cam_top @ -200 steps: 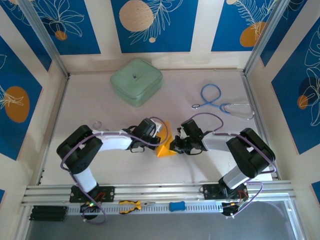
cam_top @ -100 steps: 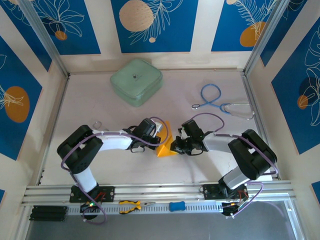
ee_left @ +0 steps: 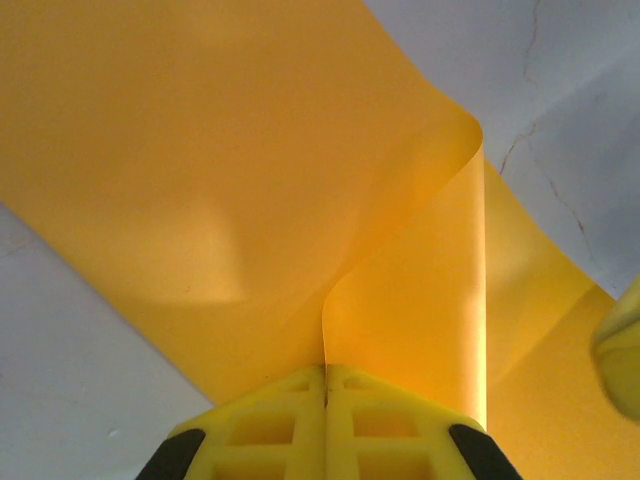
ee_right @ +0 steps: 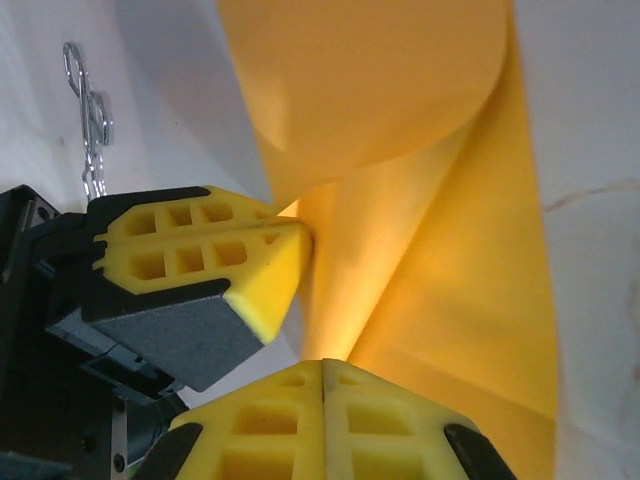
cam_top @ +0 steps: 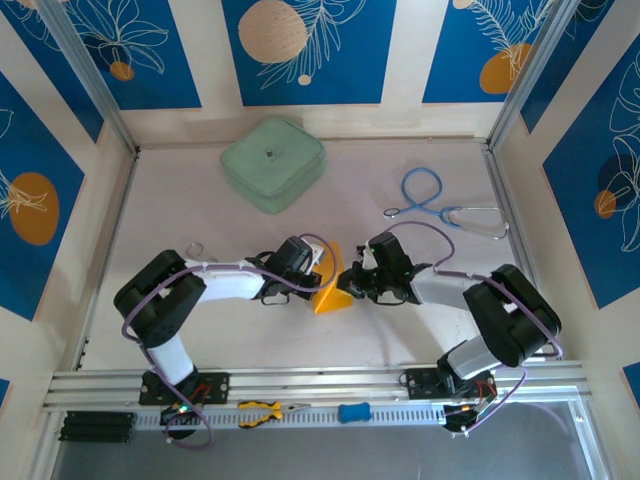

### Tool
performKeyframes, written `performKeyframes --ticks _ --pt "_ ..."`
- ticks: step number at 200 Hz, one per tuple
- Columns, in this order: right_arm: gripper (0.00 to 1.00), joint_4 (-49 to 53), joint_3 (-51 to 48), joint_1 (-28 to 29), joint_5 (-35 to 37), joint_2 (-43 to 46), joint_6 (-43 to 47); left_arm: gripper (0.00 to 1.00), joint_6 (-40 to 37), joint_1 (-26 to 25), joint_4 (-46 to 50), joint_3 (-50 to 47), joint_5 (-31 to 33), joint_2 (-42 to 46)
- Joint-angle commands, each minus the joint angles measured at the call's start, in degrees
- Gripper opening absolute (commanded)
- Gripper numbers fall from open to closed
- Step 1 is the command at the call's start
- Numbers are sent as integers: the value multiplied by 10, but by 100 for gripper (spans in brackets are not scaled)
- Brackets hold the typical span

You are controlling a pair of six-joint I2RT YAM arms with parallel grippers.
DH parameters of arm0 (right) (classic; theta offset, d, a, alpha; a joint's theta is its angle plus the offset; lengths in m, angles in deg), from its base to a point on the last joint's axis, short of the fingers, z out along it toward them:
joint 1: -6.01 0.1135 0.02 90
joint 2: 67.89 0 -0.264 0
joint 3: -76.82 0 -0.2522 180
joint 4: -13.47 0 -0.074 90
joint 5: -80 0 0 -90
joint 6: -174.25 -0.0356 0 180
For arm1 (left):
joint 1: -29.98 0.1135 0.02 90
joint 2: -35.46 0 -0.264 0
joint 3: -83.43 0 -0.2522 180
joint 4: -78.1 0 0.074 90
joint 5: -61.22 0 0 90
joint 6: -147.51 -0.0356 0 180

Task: Fold a paper plane with a square sheet of paper (pick it up from the middle)
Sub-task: Fold the triangle a second time at the center of the table.

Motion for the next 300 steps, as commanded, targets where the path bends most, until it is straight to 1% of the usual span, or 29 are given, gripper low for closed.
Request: performKeyframes --ticks 1,42,132,178,209,242,300 --pt "3 -29 26 16 -23 -31 -14 0 2 8 7 -3 0 -10" --pt "3 -60 38 23 -33 -71 -24 0 3 9 6 -5 -3 -8" --pt "3 -77 44 25 -40 -98 -28 0 2 11 5 -6 -9 -6" --pt "3 -71 42 24 -39 -105 -25 0 1 11 3 -4 -21 -6" --pt "4 -43 34 21 -29 -107 -17 0 0 10 5 -4 -23 -5" --pt "3 -46 15 16 -27 -108 -18 0 -1 11 7 -3 -27 -3" --pt "4 -36 13 12 -23 -109 -18 0 -3 11 11 -4 -26 -6"
